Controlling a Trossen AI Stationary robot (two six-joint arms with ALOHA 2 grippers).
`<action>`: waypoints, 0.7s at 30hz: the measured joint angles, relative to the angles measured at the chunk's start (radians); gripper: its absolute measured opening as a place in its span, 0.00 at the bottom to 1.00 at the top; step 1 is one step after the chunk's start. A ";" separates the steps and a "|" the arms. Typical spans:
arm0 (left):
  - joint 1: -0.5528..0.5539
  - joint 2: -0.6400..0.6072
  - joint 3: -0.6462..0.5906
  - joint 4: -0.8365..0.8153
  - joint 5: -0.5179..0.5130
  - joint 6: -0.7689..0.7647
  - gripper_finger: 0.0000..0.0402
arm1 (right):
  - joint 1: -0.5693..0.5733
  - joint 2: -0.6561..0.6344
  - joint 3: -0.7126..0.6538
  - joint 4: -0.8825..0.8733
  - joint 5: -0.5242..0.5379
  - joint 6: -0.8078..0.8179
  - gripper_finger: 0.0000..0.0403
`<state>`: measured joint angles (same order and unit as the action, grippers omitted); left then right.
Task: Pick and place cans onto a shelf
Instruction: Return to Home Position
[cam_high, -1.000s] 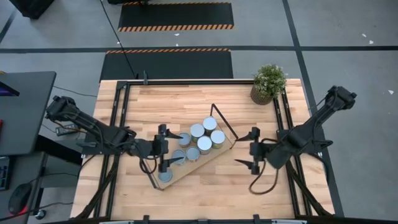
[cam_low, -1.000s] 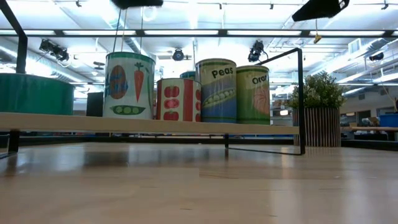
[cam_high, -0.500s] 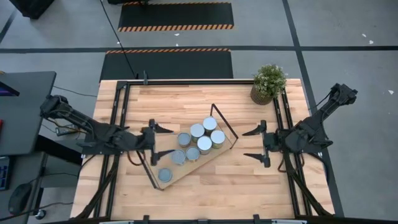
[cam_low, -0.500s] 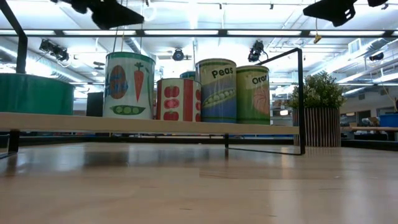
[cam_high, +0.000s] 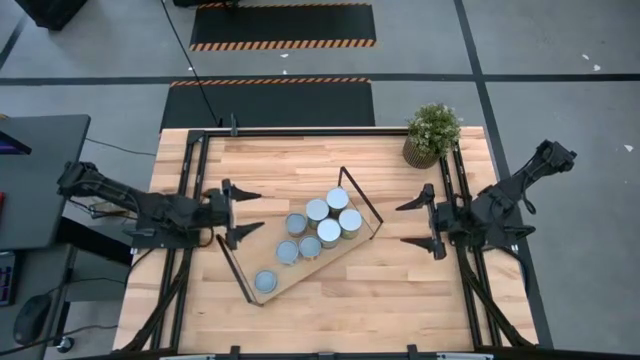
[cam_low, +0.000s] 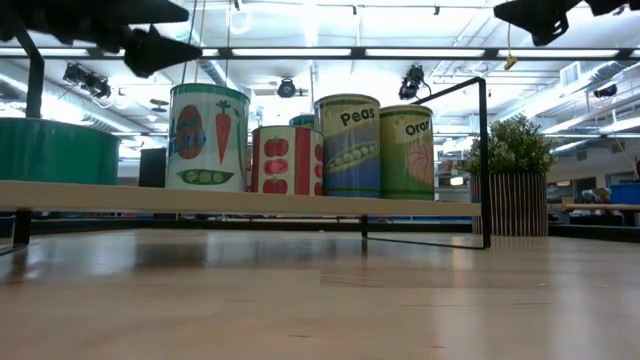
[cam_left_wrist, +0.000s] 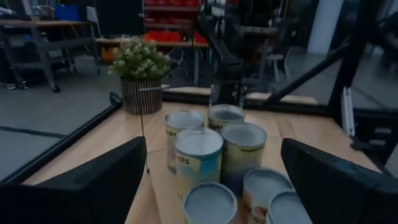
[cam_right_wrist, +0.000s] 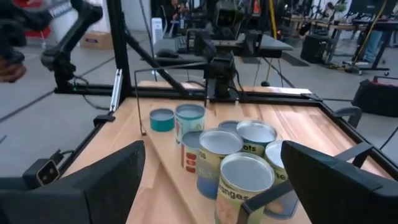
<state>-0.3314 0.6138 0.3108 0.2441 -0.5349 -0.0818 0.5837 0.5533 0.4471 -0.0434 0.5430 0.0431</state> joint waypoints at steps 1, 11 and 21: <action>0.013 -0.023 -0.020 0.017 0.019 0.000 0.94 | -0.012 -0.015 -0.008 0.005 -0.014 -0.002 0.95; 0.202 -0.217 -0.126 0.034 0.121 -0.006 0.94 | -0.195 -0.180 -0.072 -0.010 -0.175 -0.025 0.95; 0.234 -0.342 -0.143 -0.139 0.090 0.014 0.94 | -0.241 -0.404 -0.077 -0.182 -0.178 -0.018 0.95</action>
<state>-0.0975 0.2715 0.1678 0.1048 -0.4454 -0.0681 0.3424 0.1498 0.3701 -0.2250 0.3649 0.0255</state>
